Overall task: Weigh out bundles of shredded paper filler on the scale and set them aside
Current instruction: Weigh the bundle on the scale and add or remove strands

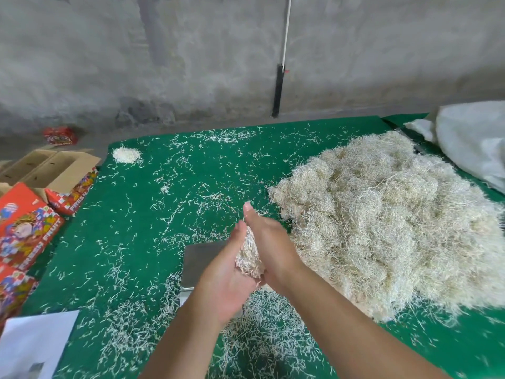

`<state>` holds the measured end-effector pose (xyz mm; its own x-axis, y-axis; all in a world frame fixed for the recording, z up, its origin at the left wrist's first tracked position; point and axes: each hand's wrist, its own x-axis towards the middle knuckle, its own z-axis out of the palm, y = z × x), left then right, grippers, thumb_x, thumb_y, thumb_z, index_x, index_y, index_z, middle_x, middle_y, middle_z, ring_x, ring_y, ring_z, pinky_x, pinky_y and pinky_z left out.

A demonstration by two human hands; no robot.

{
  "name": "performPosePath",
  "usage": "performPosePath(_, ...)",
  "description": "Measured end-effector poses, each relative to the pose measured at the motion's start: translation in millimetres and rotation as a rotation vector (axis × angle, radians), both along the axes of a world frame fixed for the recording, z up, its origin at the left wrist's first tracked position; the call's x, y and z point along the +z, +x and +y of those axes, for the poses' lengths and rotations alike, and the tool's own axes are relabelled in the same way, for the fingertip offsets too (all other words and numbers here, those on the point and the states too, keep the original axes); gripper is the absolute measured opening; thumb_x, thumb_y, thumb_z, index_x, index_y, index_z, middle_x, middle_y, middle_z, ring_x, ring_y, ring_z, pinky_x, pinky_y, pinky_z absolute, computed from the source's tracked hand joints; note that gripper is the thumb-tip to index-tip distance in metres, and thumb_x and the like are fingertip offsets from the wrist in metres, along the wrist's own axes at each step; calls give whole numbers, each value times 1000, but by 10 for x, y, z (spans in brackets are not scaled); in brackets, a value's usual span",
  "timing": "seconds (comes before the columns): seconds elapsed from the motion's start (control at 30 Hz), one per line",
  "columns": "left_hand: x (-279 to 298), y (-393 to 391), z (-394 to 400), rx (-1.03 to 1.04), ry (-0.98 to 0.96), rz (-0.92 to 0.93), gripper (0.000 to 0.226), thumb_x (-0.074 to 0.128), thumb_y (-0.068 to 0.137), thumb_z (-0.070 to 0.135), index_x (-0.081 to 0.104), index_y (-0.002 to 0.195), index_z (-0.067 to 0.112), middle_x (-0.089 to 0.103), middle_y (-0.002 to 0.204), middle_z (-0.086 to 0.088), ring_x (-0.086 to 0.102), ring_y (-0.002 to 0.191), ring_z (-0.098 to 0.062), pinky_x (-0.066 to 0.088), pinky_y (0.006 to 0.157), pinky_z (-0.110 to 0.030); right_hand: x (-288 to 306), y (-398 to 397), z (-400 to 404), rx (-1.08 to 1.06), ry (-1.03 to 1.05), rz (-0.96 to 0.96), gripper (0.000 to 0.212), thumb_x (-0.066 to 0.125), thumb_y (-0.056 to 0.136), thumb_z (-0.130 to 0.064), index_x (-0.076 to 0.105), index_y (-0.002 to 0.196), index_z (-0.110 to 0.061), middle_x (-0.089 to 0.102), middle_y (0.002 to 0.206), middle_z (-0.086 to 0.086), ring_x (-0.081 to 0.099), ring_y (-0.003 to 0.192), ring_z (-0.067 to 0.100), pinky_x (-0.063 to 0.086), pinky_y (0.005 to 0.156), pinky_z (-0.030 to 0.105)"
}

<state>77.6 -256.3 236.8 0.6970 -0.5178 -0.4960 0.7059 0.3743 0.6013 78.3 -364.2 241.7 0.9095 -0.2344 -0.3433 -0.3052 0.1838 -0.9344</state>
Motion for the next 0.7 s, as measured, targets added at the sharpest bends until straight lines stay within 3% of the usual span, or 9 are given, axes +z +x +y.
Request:
performPosePath(0.07,-183,-29,65,-29,215,-197,69,84,62,77,66,121,46,56,143,14,72,106,-9,49,108,-48,-174,-72,28,2,38,24,53,59,96,-65,72,98,-14,75,85,-2,72,78,15,61,79,36)
performPosePath(0.13,-366,-82,135,-88,345,-220,56,71,64,85,62,112,59,42,116,42,70,106,-6,50,102,-39,-360,-140,55,-26,71,52,44,58,102,-57,71,96,-15,77,87,1,73,79,13,62,78,32)
performPosePath(0.2,-544,-114,185,-119,383,-176,42,69,62,83,72,92,53,56,89,47,61,114,-8,53,76,-26,-537,-212,103,-33,39,95,40,56,104,-52,69,95,-15,75,88,1,71,78,10,60,77,29)
performPosePath(0.27,-700,-130,207,-71,423,-162,41,74,61,76,77,87,44,65,84,41,55,104,3,56,80,-34,-685,-267,150,-50,-25,145,39,54,105,-51,68,93,-16,73,87,0,68,74,8,58,74,26)
performPosePath(0.4,-854,-203,224,-93,470,-203,27,64,71,77,74,89,60,68,105,39,63,88,17,59,70,-26,-865,-326,193,-88,-105,226,43,51,106,-53,68,93,-16,72,87,0,66,74,10,56,73,26)
performPosePath(0.47,-925,-186,291,-196,477,-172,47,59,67,90,65,107,67,46,139,38,70,88,8,59,91,-42,-944,-354,196,-127,-135,255,42,51,106,-54,68,94,-17,73,89,1,67,74,10,57,72,27)
performPosePath(0.57,-1026,-114,393,-471,440,-120,66,56,53,102,44,114,78,25,156,31,77,89,-8,12,118,-70,-1014,-371,151,-161,-88,313,44,50,106,-57,69,101,-18,76,97,4,71,81,14,59,76,33)
performPosePath(0.63,-1153,-39,456,-503,406,-140,102,77,55,87,37,145,60,28,164,16,76,97,-14,19,119,-66,-1047,-378,133,-103,33,340,48,49,105,-59,69,115,-16,75,105,2,72,93,18,60,86,39)
performPosePath(0.7,-1321,51,489,-416,455,-167,113,93,69,49,28,160,36,31,167,1,69,103,-11,49,107,-48,-1086,-395,125,-25,108,344,52,51,105,-58,64,131,-15,72,116,2,69,108,22,56,96,44)
